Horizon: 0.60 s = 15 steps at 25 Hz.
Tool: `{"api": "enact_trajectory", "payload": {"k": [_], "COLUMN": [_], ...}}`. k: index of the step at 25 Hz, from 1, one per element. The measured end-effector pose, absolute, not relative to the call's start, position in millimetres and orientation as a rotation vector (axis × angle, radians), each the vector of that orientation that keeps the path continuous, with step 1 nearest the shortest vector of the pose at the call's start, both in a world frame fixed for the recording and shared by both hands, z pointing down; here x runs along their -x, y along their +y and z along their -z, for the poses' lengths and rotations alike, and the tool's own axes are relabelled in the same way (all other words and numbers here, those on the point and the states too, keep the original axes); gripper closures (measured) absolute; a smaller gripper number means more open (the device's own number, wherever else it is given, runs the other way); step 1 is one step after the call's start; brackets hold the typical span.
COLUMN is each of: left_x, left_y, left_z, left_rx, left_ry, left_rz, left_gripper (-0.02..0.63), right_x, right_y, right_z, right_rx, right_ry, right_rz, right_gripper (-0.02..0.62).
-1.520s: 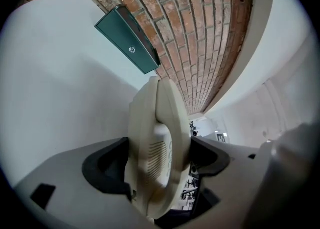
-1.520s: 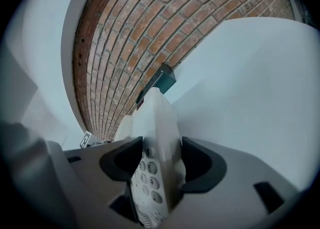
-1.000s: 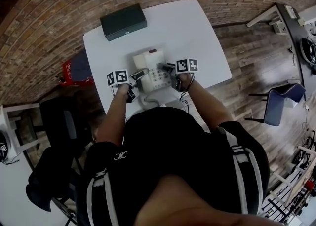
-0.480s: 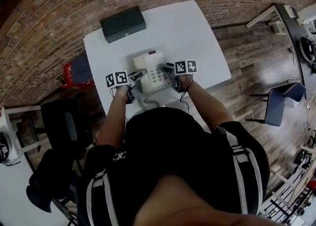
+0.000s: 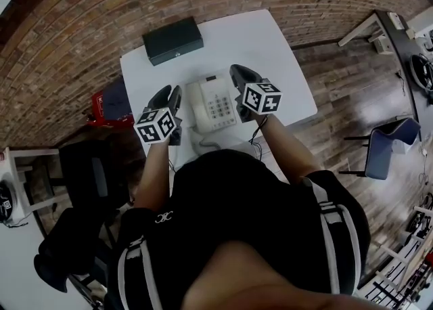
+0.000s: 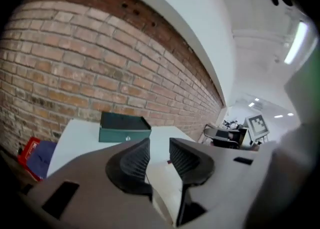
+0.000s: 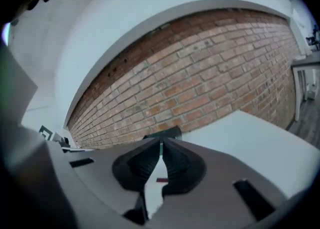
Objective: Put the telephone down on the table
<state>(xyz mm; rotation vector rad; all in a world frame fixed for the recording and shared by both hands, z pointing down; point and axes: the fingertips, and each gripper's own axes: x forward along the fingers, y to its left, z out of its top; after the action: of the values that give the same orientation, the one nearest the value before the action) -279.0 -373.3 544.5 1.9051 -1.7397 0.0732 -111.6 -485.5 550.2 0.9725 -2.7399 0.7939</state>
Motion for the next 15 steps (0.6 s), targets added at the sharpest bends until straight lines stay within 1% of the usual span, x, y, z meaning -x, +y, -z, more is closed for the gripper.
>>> {"api": "enact_trajectory", "payload": {"k": [2, 5, 10, 15], "left_x": [283, 286, 283, 283], "left_y": [-373, -372, -363, -358], "left_z": [-511, -466, -403, -392], "left_rx": [-1.952, -2.002, -2.045, -2.004], "left_ry": [-1.863, -2.051, -2.291, -2.283], "left_rz": [-0.064, -0.097, -0.132, -0.064], "left_gripper": [0.525, 0.566, 0.572, 0.572], "right_x": [114, 115, 117, 121], "right_y": [-482, -473, -454, -445], "right_z": [-510, -452, -393, -389], "right_rx": [-1.037, -1.163, -1.233, -1.232], "right_ry": [-2.842, -2.958, -3.019, -2.997], "right_rz": [-0.633, -0.348, -0.101, -0.069], "right_gripper": [0.594, 0.597, 0.597, 0.597]}}
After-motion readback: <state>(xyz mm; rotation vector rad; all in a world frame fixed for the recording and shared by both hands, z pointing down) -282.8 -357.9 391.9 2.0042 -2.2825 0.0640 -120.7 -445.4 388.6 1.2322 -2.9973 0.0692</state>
